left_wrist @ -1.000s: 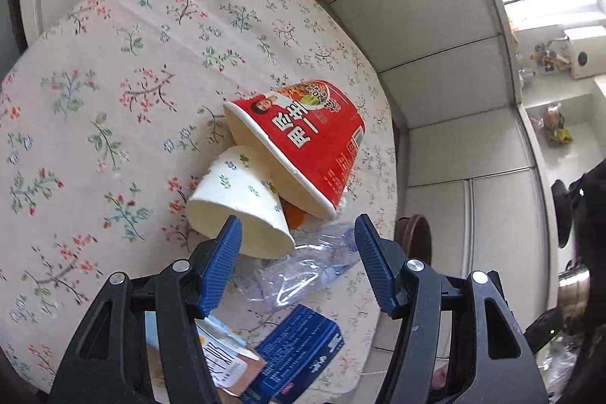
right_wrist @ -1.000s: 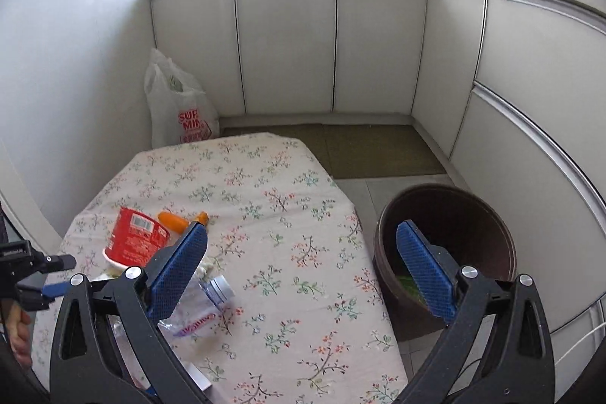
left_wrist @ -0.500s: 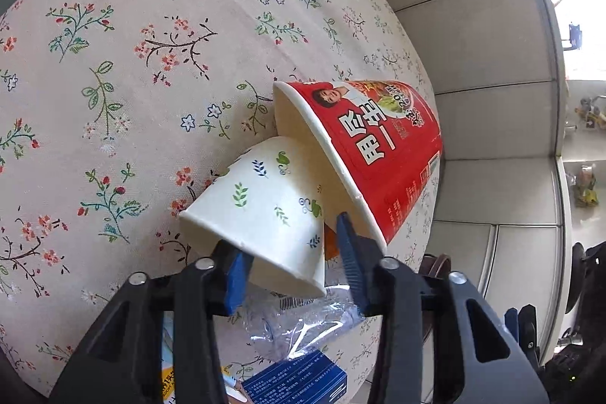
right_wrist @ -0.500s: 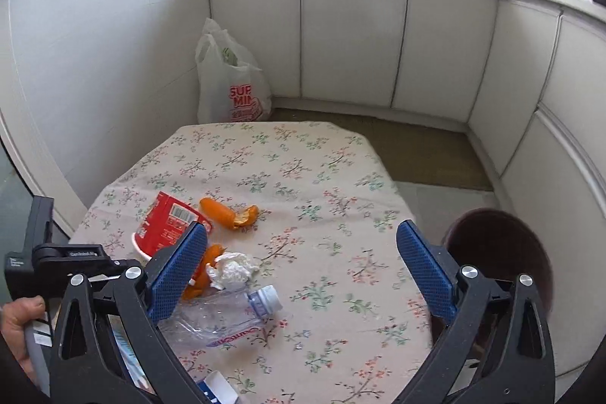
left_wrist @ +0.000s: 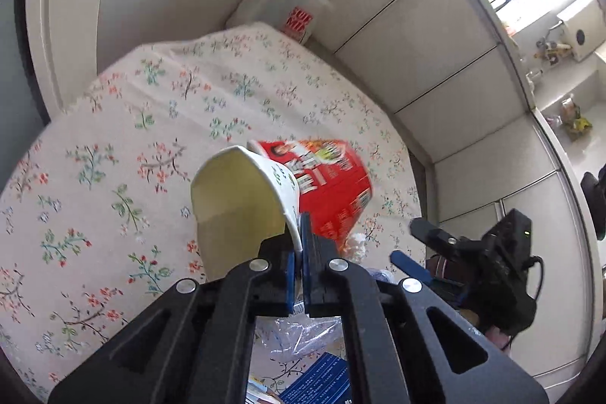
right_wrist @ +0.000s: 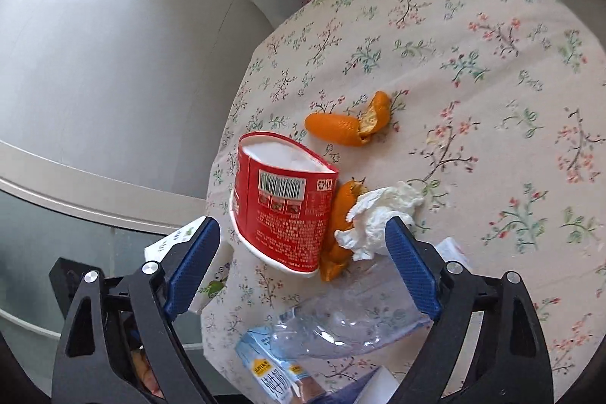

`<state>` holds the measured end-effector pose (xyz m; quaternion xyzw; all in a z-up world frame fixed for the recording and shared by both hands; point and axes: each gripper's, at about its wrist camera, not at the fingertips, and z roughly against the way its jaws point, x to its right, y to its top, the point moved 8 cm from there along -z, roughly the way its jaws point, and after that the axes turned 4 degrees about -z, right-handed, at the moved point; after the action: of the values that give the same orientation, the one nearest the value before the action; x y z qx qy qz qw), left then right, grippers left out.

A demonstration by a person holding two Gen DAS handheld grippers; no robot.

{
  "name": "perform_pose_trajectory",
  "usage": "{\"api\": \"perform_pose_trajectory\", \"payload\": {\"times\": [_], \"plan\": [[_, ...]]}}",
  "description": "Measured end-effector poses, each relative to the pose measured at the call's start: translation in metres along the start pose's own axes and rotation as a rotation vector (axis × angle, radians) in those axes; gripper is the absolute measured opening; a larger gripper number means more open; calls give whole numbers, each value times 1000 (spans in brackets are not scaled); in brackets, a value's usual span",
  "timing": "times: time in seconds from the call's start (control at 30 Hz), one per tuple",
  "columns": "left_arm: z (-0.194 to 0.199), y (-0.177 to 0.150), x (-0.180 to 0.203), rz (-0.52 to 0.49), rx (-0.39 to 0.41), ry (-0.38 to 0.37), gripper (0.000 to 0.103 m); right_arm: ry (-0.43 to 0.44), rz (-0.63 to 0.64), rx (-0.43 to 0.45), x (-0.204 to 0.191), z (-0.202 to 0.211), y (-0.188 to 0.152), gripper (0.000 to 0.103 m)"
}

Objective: Collect trash
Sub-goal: 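Grasp the white paper cup with the left gripper while the right grasps the red noodle cup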

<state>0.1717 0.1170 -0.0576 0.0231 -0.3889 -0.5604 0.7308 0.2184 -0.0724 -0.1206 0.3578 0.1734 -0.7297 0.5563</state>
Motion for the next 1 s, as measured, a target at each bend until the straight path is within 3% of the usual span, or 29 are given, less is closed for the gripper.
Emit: {"api": "perform_pose_trajectory", "payload": {"times": [0.17,0.4,0.57,0.8,1.0], "plan": [[27,19,11,-54,84,-10,2,72,-27,-48,-19,-26,-1,85],[34,21,4,-38,89,-27,2,9,-13,-56,-28,-60,-3,74],[31,21,0,-30,81,-25,2,13,-47,-77,-24,-80,-4,73],[31,22,-7,-26,83,-9,2,13,-47,-41,-27,-89,-3,62],[36,25,-10,-6,102,-8,2,17,0,23,-39,-71,0,57]]}}
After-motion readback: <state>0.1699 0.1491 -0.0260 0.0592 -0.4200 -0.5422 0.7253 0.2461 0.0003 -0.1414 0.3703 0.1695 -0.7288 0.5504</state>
